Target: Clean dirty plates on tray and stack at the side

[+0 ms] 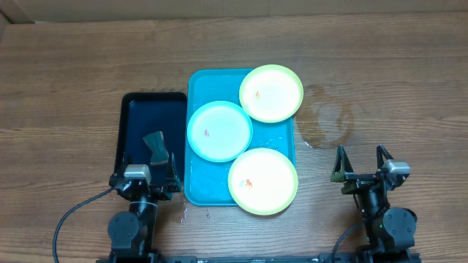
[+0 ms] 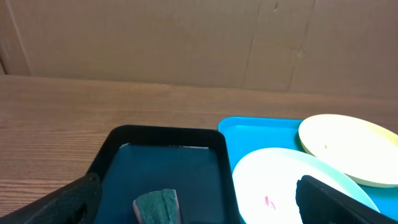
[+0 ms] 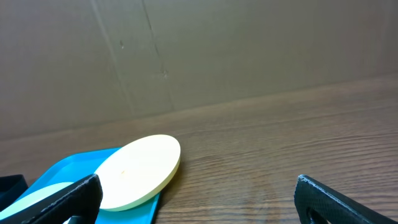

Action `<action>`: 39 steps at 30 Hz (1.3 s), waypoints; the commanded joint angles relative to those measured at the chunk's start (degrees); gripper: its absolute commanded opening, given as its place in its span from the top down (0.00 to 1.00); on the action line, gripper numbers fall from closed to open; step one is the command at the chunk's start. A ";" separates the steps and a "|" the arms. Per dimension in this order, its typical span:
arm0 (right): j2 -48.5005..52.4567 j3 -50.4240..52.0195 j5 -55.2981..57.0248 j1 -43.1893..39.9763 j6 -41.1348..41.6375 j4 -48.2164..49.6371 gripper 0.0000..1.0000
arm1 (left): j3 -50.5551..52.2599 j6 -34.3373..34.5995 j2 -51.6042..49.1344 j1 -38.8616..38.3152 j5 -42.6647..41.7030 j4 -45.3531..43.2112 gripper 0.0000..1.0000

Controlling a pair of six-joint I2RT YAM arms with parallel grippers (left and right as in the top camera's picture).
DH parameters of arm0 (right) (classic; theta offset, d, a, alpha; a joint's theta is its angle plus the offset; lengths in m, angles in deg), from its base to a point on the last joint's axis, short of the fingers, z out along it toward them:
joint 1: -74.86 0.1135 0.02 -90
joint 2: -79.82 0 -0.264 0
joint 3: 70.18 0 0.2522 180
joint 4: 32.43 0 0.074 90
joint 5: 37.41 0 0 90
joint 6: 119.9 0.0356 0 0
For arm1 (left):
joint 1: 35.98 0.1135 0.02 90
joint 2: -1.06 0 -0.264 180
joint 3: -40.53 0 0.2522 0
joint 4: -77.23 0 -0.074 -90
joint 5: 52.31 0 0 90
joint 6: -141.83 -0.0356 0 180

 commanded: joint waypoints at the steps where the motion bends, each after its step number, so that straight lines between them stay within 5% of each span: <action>1: -0.57 0.61 0.15 0.17 0.13 0.28 0.00 | 0.20 -1.51 0.61 0.39 -0.20 0.07 0.00; 39: -0.57 0.61 -1.79 0.17 0.13 0.11 0.00 | 0.20 -1.53 0.61 0.39 -0.20 0.07 0.00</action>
